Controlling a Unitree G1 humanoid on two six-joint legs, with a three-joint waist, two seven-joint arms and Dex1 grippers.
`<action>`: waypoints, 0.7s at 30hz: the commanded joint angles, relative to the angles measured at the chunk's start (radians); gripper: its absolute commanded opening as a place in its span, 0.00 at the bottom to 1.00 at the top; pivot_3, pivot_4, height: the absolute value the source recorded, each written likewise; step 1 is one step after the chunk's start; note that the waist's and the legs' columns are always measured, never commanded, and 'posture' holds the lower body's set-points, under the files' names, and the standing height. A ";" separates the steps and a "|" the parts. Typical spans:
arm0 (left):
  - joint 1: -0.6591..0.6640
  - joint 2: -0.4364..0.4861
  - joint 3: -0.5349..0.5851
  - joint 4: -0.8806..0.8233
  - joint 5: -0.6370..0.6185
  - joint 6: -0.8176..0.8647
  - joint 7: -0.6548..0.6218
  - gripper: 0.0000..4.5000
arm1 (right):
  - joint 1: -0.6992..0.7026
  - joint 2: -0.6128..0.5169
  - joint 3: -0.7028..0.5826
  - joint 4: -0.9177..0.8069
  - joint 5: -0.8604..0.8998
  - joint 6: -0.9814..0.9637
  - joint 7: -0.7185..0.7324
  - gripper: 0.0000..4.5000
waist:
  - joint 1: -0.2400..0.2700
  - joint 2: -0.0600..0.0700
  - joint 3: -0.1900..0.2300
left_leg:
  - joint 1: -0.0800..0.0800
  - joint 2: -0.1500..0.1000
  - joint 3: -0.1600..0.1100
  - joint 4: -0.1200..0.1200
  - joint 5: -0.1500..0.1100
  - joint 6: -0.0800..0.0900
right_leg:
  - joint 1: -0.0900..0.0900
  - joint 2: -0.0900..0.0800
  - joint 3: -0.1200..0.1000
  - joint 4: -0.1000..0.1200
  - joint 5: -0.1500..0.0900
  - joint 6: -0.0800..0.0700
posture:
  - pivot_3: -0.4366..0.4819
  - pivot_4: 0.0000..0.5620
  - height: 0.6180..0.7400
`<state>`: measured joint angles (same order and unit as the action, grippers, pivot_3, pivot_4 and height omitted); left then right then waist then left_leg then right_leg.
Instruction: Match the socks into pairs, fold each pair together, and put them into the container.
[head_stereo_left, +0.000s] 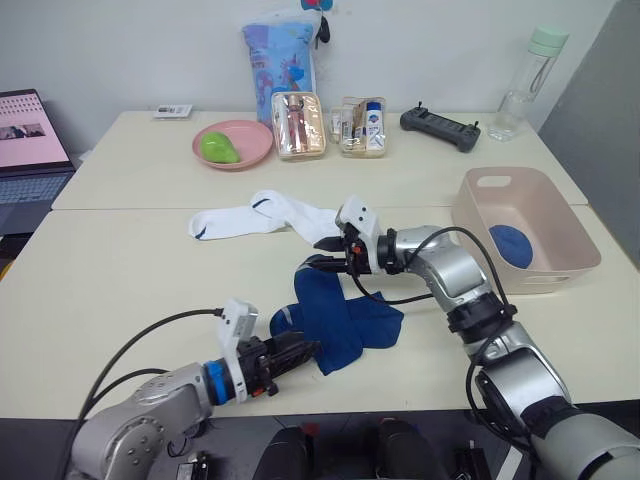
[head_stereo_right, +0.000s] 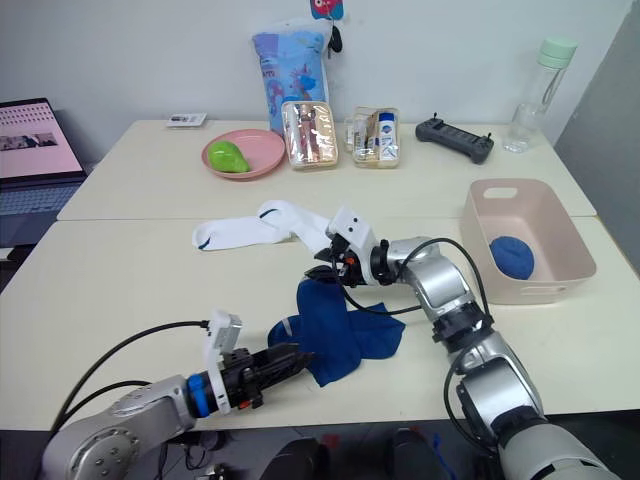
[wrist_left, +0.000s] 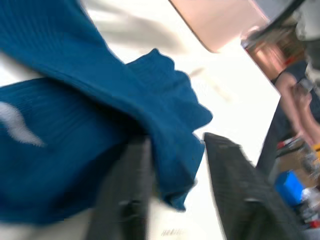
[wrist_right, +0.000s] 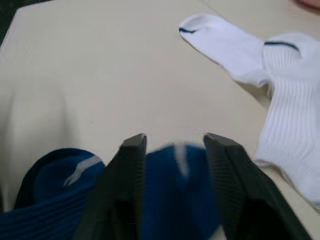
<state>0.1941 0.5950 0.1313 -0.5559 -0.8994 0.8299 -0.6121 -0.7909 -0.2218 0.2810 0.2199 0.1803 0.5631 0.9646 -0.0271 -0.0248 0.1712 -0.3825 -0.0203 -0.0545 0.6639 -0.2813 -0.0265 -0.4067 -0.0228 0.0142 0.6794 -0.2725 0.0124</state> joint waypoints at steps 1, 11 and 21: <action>0.030 0.099 0.080 -0.058 -0.013 -0.019 -0.097 0.71 | 0.048 -0.057 -0.043 -0.162 0.076 0.076 0.044 0.76 | 0.000 0.000 0.000 | 0.000 0.000 0.000 0.000 0.000 0.000 | 0.000 0.000 0.000 0.000 0.000 0.000 | 0.48 0.27 1.00; -0.434 0.124 -0.076 0.448 0.348 -0.292 -0.192 0.99 | 0.325 -0.380 0.089 -0.468 0.092 0.030 0.237 0.84 | 0.019 0.001 0.001 | 0.000 -0.001 -0.002 0.000 0.000 0.000 | 0.002 0.000 -0.004 -0.001 0.000 0.000 | 0.48 0.27 1.00; -0.738 -0.050 -0.253 0.861 0.589 -0.485 -0.256 1.00 | 0.287 -0.287 0.215 -0.336 -0.027 -0.131 0.199 0.76 | -0.004 -0.002 0.003 | 0.000 0.000 0.000 0.001 0.000 0.000 | 0.000 0.001 -0.002 0.001 0.000 0.001 | 0.48 0.27 1.00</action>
<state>-0.5278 0.5432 -0.1241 0.2882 -0.3375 0.3791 -0.8507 -0.4936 -0.5085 0.4967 -0.1172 0.1673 0.4682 1.1709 -0.0311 -0.0267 0.1737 -0.3828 -0.0204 -0.0547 0.6645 -0.2812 -0.0263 -0.4071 -0.0222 0.0127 0.6800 -0.2724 0.0133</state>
